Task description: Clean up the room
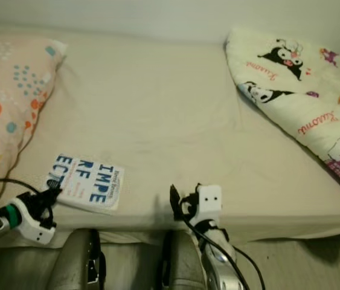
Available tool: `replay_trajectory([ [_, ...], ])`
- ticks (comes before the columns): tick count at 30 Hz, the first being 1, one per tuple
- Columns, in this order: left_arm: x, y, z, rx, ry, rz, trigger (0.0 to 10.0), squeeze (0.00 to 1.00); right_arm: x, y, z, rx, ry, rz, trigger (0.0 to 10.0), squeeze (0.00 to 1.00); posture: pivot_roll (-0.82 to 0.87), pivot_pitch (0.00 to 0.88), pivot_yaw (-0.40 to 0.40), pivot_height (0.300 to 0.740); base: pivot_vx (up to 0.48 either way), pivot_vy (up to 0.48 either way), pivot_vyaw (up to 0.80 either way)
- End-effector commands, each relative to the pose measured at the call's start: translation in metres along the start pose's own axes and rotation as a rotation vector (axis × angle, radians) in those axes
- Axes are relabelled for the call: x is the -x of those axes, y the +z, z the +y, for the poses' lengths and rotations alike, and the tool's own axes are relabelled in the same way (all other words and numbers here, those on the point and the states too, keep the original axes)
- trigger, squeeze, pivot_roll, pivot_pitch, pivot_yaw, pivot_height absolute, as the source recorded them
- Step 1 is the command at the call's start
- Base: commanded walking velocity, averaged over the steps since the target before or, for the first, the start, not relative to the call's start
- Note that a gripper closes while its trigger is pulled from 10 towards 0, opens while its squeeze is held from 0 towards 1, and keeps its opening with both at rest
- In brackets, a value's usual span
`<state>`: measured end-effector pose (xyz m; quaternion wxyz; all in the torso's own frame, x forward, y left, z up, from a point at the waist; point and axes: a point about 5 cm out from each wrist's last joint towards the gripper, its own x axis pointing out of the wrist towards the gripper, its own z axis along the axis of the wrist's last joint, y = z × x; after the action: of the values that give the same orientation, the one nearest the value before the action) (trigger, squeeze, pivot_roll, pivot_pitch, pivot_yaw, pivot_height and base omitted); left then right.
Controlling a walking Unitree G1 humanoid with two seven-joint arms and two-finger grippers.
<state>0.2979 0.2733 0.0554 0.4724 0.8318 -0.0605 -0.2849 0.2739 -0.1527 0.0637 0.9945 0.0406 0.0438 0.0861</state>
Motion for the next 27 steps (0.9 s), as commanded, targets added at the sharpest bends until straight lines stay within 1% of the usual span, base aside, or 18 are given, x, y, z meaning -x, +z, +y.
replay_trajectory([
  [1, 0.007, 0.0, -0.013, -0.01, -0.086, 0.021, 10.0, 0.0, 0.005, -0.005, -0.004, 0.008, -0.013, 0.027, 10.0, 0.0, -0.02, 0.282, -0.097, 0.615, 0.0, 0.0, 0.0],
  [3, 0.009, -0.006, -0.015, 0.001, -0.116, 0.069, 10.0, 0.02, 0.006, -0.004, -0.004, 0.008, -0.013, 0.03, 10.0, 0.0, -0.02, 0.282, -0.097, 0.615, 0.0, 0.0, 0.0],
  [4, 0.01, -0.01, -0.016, 0.002, -0.133, 0.096, 10.0, 0.07, 0.006, -0.003, -0.003, 0.008, -0.012, 0.031, 10.0, 0.0, -0.02, 0.282, -0.097, 0.615, 0.0, 0.0, 0.0],
  [6, 0.01, -0.01, -0.016, 0.002, -0.133, 0.096, 10.0, 0.07, 0.006, -0.003, -0.003, 0.008, -0.012, 0.031, 10.0, 0.0, -0.02, 0.282, -0.097, 0.615, 0.0, 0.0, 0.0],
  [8, 0.013, -0.015, -0.017, 0.006, -0.151, 0.13, 10.0, 0.08, 0.005, -0.002, -0.002, 0.005, -0.009, 0.032, 10.0, 0.0, -0.02, 0.278, -0.097, 0.615, 0.0, 0.0, 0.0],
  [10, 0.014, -0.016, -0.018, 0.007, -0.155, 0.137, 10.0, 0.08, 0.005, -0.002, -0.001, 0.004, -0.008, 0.033, 10.0, 0.0, -0.02, 0.278, -0.097, 0.615, 0.0, 0.0, 0.0],
  [11, 0.014, -0.017, -0.017, 0.011, -0.154, 0.14, 10.0, 1.0, 0.005, -0.001, 0.0, 0.003, -0.006, 0.034, 10.0, 0.0, -0.01, 0.275, -0.096, 0.615, 0.0, 0.0, 0.0],
  [13, 0.013, -0.018, -0.016, 0.038, -0.145, 0.15, 10.0, 1.0, 0.003, 0.0, 0.001, 0.0, -0.001, 0.036, 10.0, 0.0, -0.01, 0.273, -0.096, 0.615, 0.0, 0.0, 0.0],
  [17, 0.011, -0.016, -0.014, 0.063, -0.127, 0.155, 10.0, 1.0, 0.002, 0.001, 0.003, -0.003, 0.002, 0.038, 10.0, 0.0, 0.0, 0.265, -0.095, 0.615, 0.0, 0.0, 0.0],
  [19, 0.009, -0.013, -0.014, 0.103, -0.122, 0.159, 10.0, 1.0, 0.001, 0.001, 0.004, -0.005, 0.005, 0.041, 10.0, 0.0, 0.01, 0.256, -0.093, 0.615, 0.0, 0.0, 0.0],
  [20, 0.007, -0.01, -0.013, 0.143, -0.119, 0.153, 10.0, 0.0, -0.001, 0.002, 0.005, -0.007, 0.006, 0.04, 10.0, 0.0, 0.01, 0.251, -0.089, 0.615, 0.0, 0.0, 0.0],
  [21, 0.007, -0.008, -0.013, 0.171, -0.117, 0.148, 10.0, 0.0, -0.001, 0.002, 0.005, -0.008, 0.006, 0.039, 10.0, 0.0, 0.01, 0.251, -0.089, 0.615, 0.0, 0.0, 0.0],
  [22, 0.007, -0.008, -0.013, 0.171, -0.117, 0.148, 10.0, 0.0, -0.001, 0.002, 0.005, -0.008, 0.006, 0.039, 10.0, 0.0, 0.01, 0.251, -0.089, 0.615, 0.0, 0.0, 0.0],
  [23, 0.005, -0.005, -0.012, 0.217, -0.105, 0.135, 10.0, 0.0, -0.002, 0.002, 0.005, -0.01, 0.006, 0.038, 10.0, 0.0, 0.02, 0.245, -0.086, 0.615, 0.0, 0.0, 0.0],
  [24, 0.003, 0.0, -0.009, 0.299, -0.077, 0.113, 10.0, 0.0, -0.003, 0.002, 0.006, -0.011, 0.005, 0.037, 10.0, 0.0, 0.03, 0.239, -0.08, 0.615, 0.0, 0.0, 0.0],
  [25, 0.001, 0.003, -0.006, 0.352, -0.056, 0.098, 10.0, 0.0, -0.004, 0.002, 0.006, -0.012, 0.004, 0.036, 10.0, 0.0, 0.03, 0.239, -0.08, 0.615, 0.0, 0.0, 0.0],
  [26, -0.001, 0.008, -0.002, 0.44, -0.023, 0.064, 10.0, 0.0, -0.005, 0.002, 0.006, -0.014, 0.002, 0.036, 10.0, 0.0, 0.04, 0.227, -0.071, 0.615, 0.0, 0.0, 0.0],
  [27, -0.002, 0.011, 0.002, 0.491, -0.001, 0.04, 10.0, 0.0, -0.005, 0.002, 0.006, -0.016, 0.002, 0.037, 10.0, 0.0, 0.04, 0.227, -0.071, 0.615, 0.0, 0.0, 0.0],
])
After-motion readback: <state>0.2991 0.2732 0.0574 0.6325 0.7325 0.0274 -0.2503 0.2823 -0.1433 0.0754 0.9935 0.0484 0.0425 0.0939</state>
